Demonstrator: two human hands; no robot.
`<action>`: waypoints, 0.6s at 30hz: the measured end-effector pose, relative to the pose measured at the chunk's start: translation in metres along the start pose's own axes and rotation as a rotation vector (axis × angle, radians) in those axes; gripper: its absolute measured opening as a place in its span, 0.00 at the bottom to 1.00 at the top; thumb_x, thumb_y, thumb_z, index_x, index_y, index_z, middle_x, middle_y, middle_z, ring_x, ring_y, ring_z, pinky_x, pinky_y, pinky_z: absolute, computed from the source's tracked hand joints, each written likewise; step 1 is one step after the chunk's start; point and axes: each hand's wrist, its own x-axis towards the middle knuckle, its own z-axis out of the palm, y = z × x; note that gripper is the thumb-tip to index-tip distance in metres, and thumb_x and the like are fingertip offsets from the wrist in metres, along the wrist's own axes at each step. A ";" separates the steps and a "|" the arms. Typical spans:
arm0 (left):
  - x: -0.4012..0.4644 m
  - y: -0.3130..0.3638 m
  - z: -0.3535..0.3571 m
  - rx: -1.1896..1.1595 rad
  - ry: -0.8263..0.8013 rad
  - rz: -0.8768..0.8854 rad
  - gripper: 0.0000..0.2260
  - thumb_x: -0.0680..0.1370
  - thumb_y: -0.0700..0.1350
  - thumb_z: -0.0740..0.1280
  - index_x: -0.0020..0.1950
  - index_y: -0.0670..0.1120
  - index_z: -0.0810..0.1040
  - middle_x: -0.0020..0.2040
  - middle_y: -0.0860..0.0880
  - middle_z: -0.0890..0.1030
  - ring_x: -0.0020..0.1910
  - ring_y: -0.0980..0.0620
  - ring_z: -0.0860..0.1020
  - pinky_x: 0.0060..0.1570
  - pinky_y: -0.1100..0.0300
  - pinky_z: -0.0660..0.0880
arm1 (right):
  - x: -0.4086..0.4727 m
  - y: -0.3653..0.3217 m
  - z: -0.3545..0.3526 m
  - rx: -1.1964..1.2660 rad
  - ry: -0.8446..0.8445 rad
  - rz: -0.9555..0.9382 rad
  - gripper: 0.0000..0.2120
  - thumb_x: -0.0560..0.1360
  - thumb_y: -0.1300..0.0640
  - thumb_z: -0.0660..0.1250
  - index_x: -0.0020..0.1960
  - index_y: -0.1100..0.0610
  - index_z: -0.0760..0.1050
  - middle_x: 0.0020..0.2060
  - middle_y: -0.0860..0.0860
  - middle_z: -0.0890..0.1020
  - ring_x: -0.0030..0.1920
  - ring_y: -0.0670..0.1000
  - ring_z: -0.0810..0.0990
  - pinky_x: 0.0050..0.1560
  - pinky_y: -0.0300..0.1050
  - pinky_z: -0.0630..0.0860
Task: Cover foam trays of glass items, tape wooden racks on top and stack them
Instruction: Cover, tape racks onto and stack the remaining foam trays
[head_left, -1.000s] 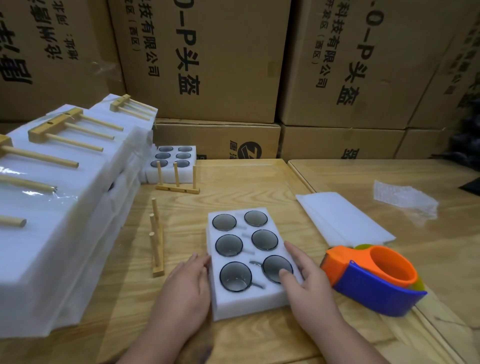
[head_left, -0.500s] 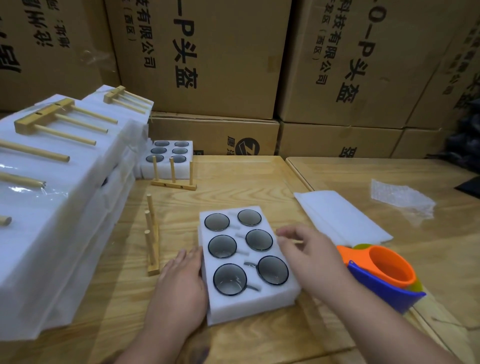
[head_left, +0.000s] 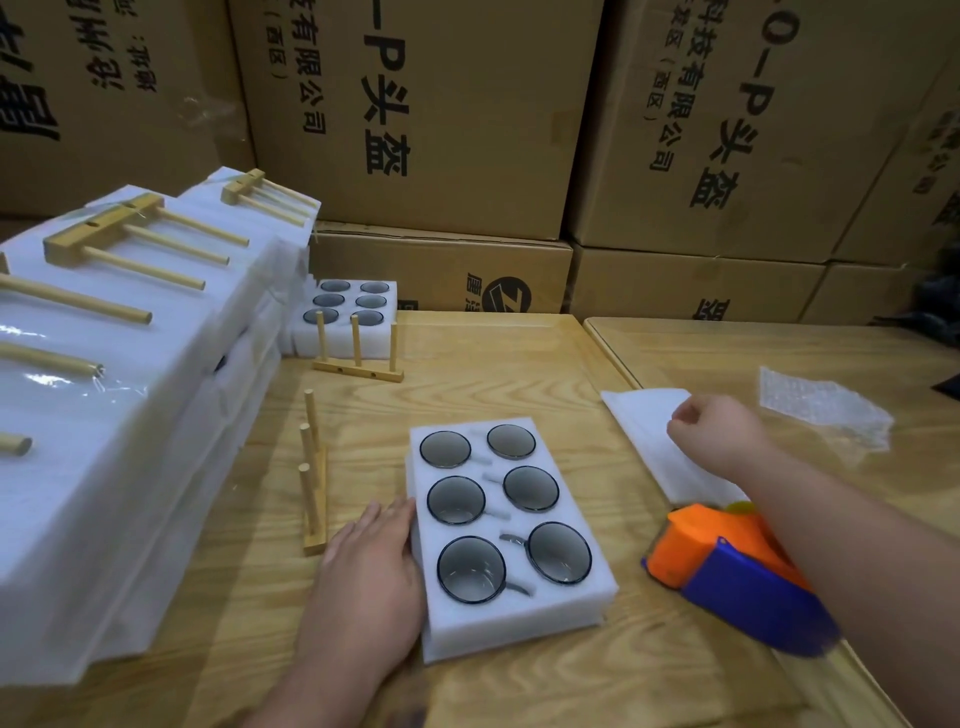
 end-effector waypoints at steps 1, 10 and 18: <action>0.000 0.000 0.000 -0.005 0.002 -0.003 0.22 0.84 0.46 0.53 0.79 0.56 0.64 0.78 0.59 0.67 0.80 0.55 0.58 0.77 0.56 0.54 | 0.004 0.004 0.003 -0.039 -0.023 0.022 0.13 0.77 0.54 0.67 0.60 0.56 0.79 0.57 0.55 0.82 0.57 0.57 0.79 0.53 0.48 0.75; 0.000 0.001 0.001 -0.006 0.009 -0.016 0.23 0.84 0.45 0.53 0.79 0.57 0.63 0.78 0.60 0.66 0.80 0.56 0.57 0.77 0.56 0.53 | 0.016 0.024 0.013 -0.294 -0.183 0.087 0.37 0.75 0.36 0.67 0.76 0.54 0.65 0.72 0.54 0.72 0.71 0.58 0.70 0.67 0.51 0.71; 0.001 -0.001 0.002 0.003 0.015 -0.016 0.22 0.84 0.46 0.53 0.78 0.57 0.65 0.77 0.61 0.67 0.79 0.57 0.58 0.77 0.57 0.54 | 0.014 0.009 -0.003 -0.585 -0.099 -0.092 0.18 0.77 0.40 0.63 0.46 0.56 0.76 0.42 0.51 0.80 0.41 0.50 0.78 0.35 0.44 0.72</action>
